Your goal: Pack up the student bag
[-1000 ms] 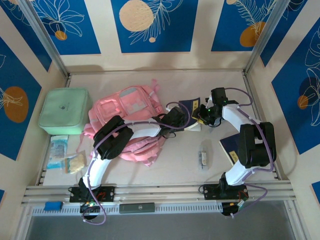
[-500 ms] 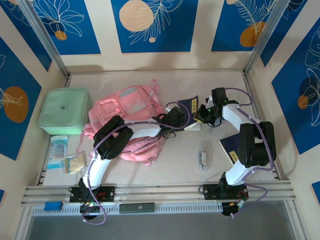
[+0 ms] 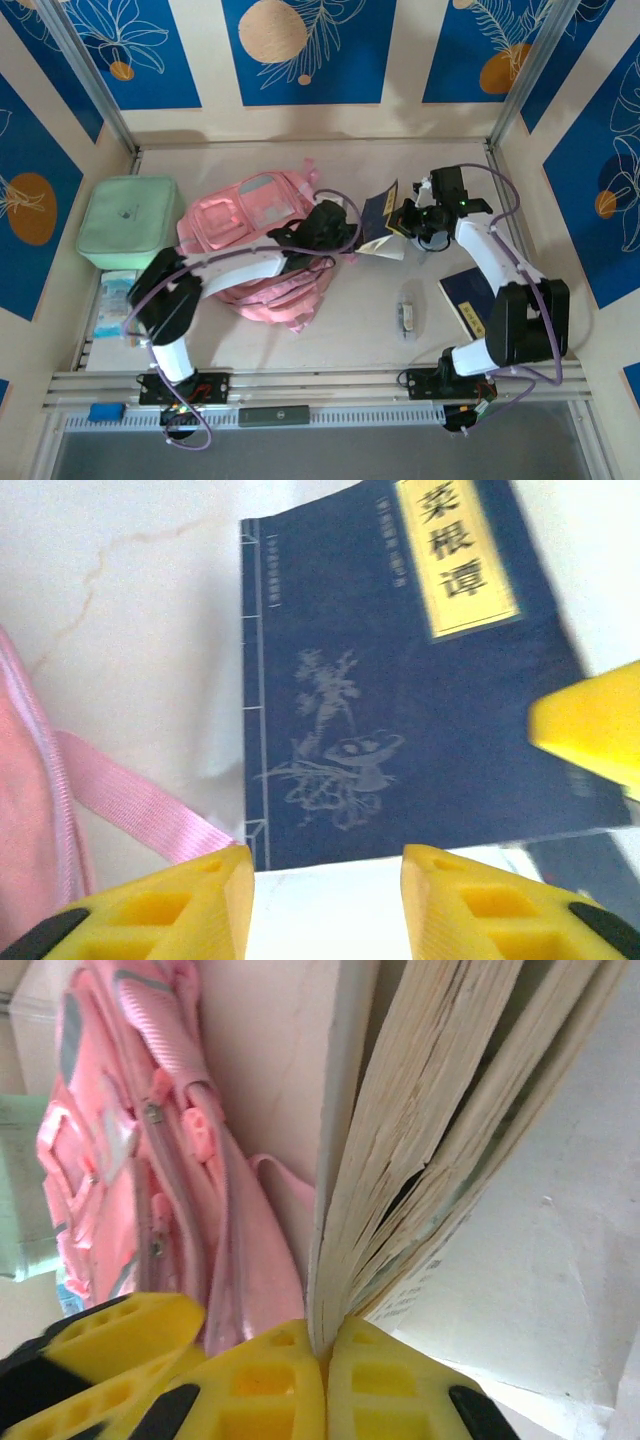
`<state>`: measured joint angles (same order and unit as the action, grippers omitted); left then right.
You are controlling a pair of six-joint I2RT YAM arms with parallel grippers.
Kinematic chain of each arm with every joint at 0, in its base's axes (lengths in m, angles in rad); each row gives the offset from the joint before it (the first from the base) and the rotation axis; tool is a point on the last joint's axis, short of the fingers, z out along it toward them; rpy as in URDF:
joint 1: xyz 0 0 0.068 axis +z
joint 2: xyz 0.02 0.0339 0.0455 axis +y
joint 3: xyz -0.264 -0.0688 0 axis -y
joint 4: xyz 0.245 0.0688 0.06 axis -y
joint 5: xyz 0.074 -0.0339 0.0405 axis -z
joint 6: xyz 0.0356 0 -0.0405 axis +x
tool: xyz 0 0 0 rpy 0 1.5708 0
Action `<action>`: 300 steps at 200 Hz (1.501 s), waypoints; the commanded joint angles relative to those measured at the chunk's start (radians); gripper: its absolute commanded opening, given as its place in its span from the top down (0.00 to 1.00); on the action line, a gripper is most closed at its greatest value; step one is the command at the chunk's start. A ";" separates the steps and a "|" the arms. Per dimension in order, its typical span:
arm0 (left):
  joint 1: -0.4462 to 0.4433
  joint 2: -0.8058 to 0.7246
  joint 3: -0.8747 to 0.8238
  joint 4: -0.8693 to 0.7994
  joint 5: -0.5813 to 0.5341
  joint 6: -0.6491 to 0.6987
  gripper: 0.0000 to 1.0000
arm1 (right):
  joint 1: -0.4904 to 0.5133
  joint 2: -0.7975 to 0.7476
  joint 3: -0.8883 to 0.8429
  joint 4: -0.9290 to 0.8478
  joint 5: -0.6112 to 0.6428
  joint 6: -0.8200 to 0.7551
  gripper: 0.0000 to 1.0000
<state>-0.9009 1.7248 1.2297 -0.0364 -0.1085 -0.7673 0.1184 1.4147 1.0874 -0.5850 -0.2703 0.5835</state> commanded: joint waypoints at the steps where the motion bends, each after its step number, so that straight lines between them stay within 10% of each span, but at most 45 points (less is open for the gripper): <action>1: 0.008 -0.144 -0.082 -0.003 0.012 0.039 0.53 | 0.025 -0.086 0.043 -0.055 -0.047 0.005 1.00; 143: 0.140 -1.030 -0.560 -0.247 0.076 -0.040 0.14 | 0.461 -0.150 0.030 0.106 -0.086 0.160 1.00; 300: 0.237 -1.096 -0.799 0.077 0.223 -0.347 0.17 | 0.629 -0.125 -0.099 0.466 -0.141 0.379 1.00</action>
<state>-0.6750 0.6323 0.4637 -0.1146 0.0654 -1.0428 0.7425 1.3121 1.0065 -0.2001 -0.3748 0.9394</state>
